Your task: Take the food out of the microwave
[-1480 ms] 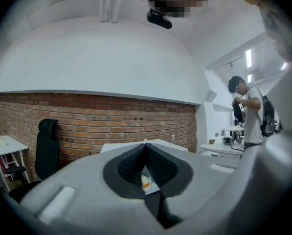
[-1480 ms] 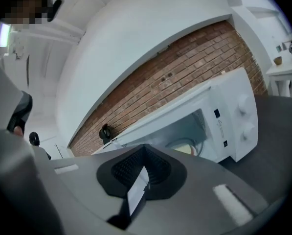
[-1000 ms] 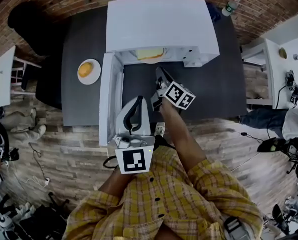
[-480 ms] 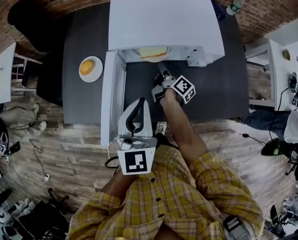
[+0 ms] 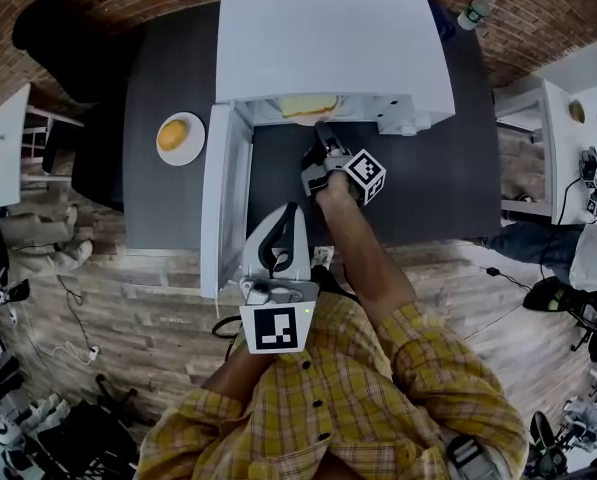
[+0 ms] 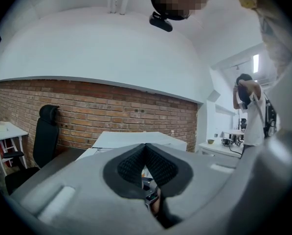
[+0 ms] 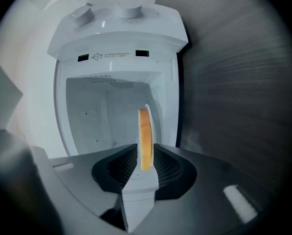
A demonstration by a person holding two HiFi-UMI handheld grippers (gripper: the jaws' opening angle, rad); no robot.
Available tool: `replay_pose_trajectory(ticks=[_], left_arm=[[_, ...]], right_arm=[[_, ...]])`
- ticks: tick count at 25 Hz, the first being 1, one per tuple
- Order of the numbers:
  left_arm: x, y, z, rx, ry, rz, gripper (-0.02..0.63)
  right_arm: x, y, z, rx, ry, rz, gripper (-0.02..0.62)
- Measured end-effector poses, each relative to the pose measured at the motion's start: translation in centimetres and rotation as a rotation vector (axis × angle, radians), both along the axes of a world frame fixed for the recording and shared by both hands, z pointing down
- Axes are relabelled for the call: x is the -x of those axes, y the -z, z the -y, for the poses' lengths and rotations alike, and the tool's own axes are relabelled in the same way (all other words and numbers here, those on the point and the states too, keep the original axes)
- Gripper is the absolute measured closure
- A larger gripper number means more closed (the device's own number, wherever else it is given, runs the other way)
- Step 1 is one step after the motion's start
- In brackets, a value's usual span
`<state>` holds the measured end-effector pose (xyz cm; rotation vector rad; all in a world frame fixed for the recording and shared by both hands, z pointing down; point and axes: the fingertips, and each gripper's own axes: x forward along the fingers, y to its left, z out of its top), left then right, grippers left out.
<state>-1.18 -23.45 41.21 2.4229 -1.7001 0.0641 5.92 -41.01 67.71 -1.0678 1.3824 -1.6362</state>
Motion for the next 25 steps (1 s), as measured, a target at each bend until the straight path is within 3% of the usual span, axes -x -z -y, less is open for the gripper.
replay_pose_trajectory(ticks=[8,18,25], left_arm=[[0.5,-1.1,0.0,0.03,0.011,-0.01,0.604],[1.2,-2.0,0.7,0.054,0.02,-0.012,0.604],[1.1,-2.6,0.6,0.066,0.004,-0.003,0.604]], right_arm=[[-0.5,-1.6,0.8,0.041,-0.042,0.057,0.472],[-0.2,-2.0,2.0,0.047,-0.054,0.053,0.497],[-0.3,-2.0,2.5,0.049,-0.078,0.002,0.578]])
